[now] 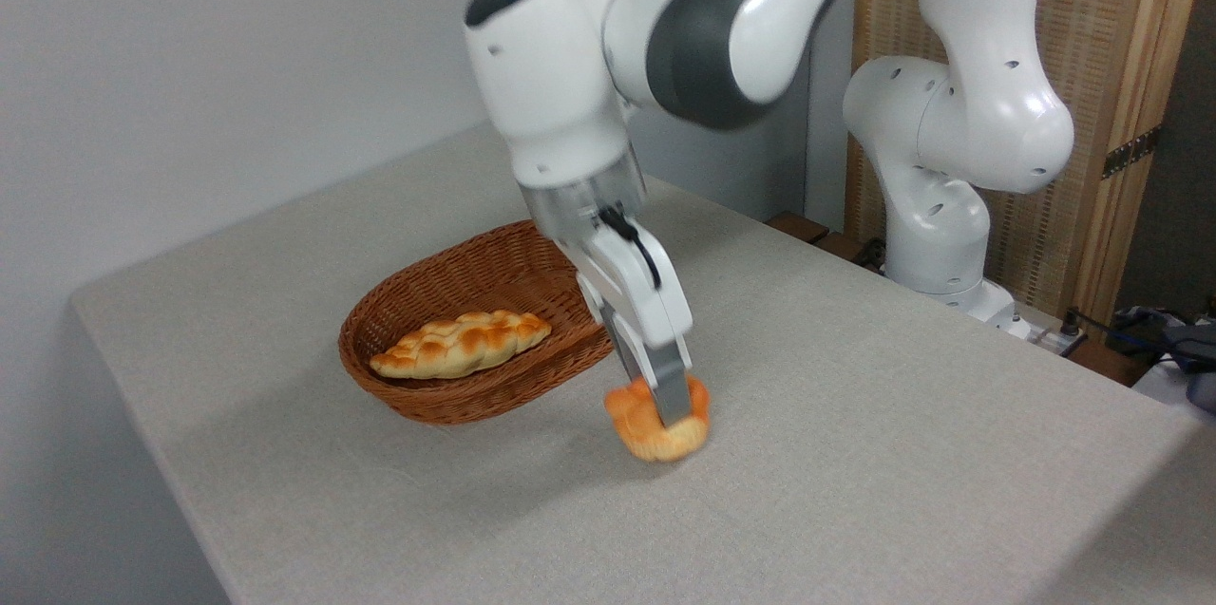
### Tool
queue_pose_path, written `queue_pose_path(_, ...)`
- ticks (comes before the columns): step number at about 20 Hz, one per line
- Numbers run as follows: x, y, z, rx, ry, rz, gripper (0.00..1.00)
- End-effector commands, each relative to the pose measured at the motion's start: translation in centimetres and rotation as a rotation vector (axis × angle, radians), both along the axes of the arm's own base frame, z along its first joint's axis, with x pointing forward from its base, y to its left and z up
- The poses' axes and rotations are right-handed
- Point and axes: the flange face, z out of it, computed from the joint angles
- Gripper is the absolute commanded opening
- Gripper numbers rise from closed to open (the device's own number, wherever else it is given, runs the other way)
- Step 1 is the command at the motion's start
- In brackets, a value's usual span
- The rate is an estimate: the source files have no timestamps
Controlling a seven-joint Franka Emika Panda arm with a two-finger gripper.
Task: Put bread into the basket
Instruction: 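Carry the bun over the wicker basket and lower it inside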
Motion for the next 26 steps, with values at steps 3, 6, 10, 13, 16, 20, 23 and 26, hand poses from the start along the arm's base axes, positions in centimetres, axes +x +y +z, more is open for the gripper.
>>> queue_pose_path(3, 2.7, -2.6, 7.2, -0.172, 0.009, 0.04, 0.48)
queue_pose_path(6, 2.2, -8.1, 7.8, -0.196, 0.036, 0.074, 0.48)
queue_pose_path(10, 0.7, -15.1, 7.4, -0.172, 0.059, 0.073, 0.5)
queue_pose_path(13, -0.2, -18.5, 6.8, -0.183, 0.086, 0.073, 0.5)
queue_pose_path(16, -0.5, -20.7, 4.7, -0.168, 0.128, 0.057, 0.62)
queue_pose_path(20, -0.6, -22.1, 3.5, -0.151, 0.147, 0.073, 1.0)
queue_pose_path(23, -0.6, -22.0, 3.5, -0.147, 0.147, 0.062, 1.0)
queue_pose_path(26, -0.5, -21.6, 3.4, -0.146, 0.15, 0.065, 1.0)
